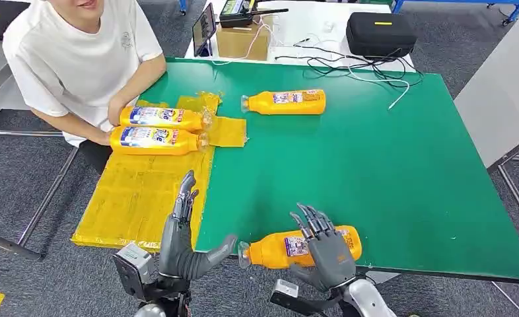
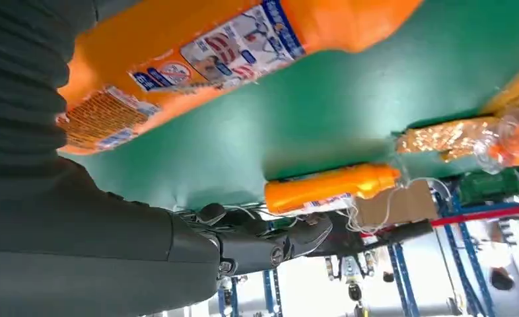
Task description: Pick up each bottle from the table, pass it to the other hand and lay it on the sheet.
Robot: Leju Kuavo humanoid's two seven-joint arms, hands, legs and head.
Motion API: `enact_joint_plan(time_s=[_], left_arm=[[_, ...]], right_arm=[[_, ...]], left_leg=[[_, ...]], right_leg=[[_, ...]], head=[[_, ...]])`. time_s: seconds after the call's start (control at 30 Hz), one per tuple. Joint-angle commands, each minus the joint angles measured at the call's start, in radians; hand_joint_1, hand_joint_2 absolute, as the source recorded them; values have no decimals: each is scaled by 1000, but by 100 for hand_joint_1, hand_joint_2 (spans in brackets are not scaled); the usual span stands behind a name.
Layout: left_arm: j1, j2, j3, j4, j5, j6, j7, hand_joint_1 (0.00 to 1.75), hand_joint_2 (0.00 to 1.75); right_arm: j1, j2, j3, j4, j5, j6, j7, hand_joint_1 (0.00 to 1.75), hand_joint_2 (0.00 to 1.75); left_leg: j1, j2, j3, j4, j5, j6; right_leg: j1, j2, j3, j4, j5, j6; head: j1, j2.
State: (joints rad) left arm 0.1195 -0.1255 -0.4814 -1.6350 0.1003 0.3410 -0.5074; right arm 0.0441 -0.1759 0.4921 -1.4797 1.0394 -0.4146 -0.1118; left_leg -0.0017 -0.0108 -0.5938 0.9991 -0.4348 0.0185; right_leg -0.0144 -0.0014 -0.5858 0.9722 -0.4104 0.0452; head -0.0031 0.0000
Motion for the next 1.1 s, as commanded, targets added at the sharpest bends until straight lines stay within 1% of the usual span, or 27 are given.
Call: enact_joint_plan(time_s=[0.03, 0.17, 0.23, 0.33, 0.4, 0.43, 0.47, 0.5, 0.53, 0.57, 0.63, 0.67, 0.8, 1.0, 1.1], left_arm=[[1, 5, 16, 14, 0, 1, 10, 0, 175], [1, 5, 16, 14, 0, 1, 10, 0, 175], [4, 7, 15, 9, -4, 2, 16, 0, 175], [14, 9, 19, 7, -7, -3, 40, 0, 175], [17, 11, 22, 7, -5, -9, 47, 0, 175], [18, 11, 23, 6, -9, -8, 47, 0, 175], [20, 10, 25, 6, -11, -7, 48, 0, 175], [21, 12, 24, 5, -35, -2, 46, 0, 175], [21, 14, 20, 7, -43, -4, 52, 0, 175], [24, 13, 21, 7, -58, 0, 59, 0, 175], [35, 4, 24, 0, -61, 2, 66, 0, 175], [43, 1, 23, -11, -61, -3, 78, 0, 175], [44, 11, 20, -13, -69, -10, 106, 0, 175], [43, 11, 22, -11, -70, -11, 107, 0, 175], [40, 11, 23, -3, -70, -15, 111, 0, 175]], right_arm=[[-56, -2, -17, 117, 31, 11, 43, 0, 175], [-56, -2, -17, 117, 31, 11, 43, 0, 175], [-58, -6, -26, 127, 36, 63, 92, 0, 175], [-81, -49, -19, 159, 47, 162, 144, 0, 175], [-91, -62, -21, 177, 62, 175, 155, 0, 175], [-97, -69, -17, 185, 83, 185, 173, 0, 175], [-98, -73, -19, 186, 93, 202, 197, 0, 175], [-111, -110, -3, 186, 163, 259, 273, 0, 175], [-117, -124, -13, 187, 162, 264, 282, 0, 175], [-127, -128, -33, 189, 182, 241, 301, 0, 175], [-138, -139, -51, 181, 214, 267, 334, 0, 175], [-136, -148, -61, 172, 219, 284, 340, 0, 175], [-130, -165, -51, 173, 203, 334, 326, 0, 175], [-126, -170, -47, 174, 203, 336, 326, 0, 175], [-139, -183, -41, 183, 186, 359, 325, 0, 175]], left_leg=[[0, 1, 2, -1, 0, -1], [1, 2, 4, -1, -1, -1], [0, 2, 2, -1, -1, -1], [0, 2, 2, -1, -1, -1], [0, 2, 3, -1, -1, -1], [0, 1, 2, -1, 0, 0], [0, 2, 4, -1, -1, -1], [0, 2, 3, -1, -1, -1], [0, 2, 2, -1, -1, 0], [0, 3, 4, 0, -2, -1], [-1, 2, 2, 0, -1, 0], [0, 2, 4, 0, -1, -1], [-1, 2, 2, 0, 0, 0], [-3, -4, 2, 0, 2, 3], [-4, -4, 1, 0, 3, 5]], right_leg=[[0, 1, 2, -1, 0, -1], [1, 1, 3, -1, -1, -2], [0, 1, 2, -1, 0, -1], [0, 1, 2, -1, 0, -1], [0, 1, 3, -1, 0, -1], [0, 1, 2, -1, 0, -1], [1, 1, 4, -1, 0, -1], [0, 1, 3, -1, 0, -1], [0, 1, 2, -1, 0, -1], [1, 2, 4, -1, -1, -1], [-1, 1, 2, 0, 0, -1], [0, 2, 3, 0, -1, -1], [-1, 1, 2, 0, 0, -1], [-3, -1, 2, -1, 1, 1], [-4, -2, 2, -1, 3, 2]], head=[[0, 0], [0, 0], [0, 0], [0, 0], [0, 0], [0, 0], [0, 0], [0, 0], [0, 0], [0, 0], [0, 0], [0, 0], [0, 0], [0, 0], [0, 0]])
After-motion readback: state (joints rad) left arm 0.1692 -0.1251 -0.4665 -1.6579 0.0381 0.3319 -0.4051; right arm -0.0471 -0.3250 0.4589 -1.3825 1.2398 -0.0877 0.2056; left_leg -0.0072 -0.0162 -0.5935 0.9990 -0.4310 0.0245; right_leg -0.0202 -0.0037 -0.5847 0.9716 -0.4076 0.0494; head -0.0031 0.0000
